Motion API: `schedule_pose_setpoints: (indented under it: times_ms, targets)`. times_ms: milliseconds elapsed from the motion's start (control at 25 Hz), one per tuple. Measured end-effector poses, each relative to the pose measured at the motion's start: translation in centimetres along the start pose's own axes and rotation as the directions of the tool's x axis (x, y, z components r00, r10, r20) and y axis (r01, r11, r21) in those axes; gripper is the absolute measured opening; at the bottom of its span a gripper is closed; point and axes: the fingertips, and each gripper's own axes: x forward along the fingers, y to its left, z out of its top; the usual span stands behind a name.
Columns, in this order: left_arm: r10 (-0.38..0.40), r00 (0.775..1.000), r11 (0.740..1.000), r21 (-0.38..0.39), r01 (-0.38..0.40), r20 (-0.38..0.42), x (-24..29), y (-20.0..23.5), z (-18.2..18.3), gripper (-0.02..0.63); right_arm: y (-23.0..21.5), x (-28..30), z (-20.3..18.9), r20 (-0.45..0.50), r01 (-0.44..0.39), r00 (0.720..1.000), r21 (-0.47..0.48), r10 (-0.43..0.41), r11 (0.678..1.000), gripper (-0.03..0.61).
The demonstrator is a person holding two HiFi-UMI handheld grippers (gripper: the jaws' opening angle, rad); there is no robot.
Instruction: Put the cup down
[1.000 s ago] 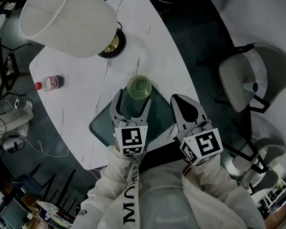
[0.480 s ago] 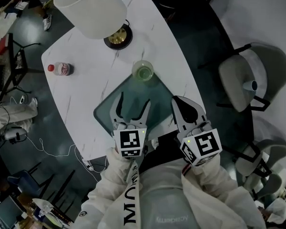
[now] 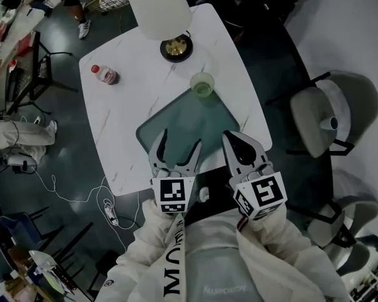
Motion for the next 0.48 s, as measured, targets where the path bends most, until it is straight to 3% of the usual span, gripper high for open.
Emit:
schedule_pose_setpoints:
  times_ms: [320,480]
  targets:
    - [0.042,0.998,0.999,-0.009,-0.042,0.054,-5.8,-0.2,0.8,0.385,3.1,-3.3,0.7,0.03,-0.02,0.999,-0.032,0.021,0.999,0.006]
    - [0.052,0.996,0.999,-0.015,-0.051,0.077,-8.9,-1.0,1.1,0.341,4.8,-5.3,1.3,0.037,-0.025,0.999,-0.055,0.027,0.998,0.006]
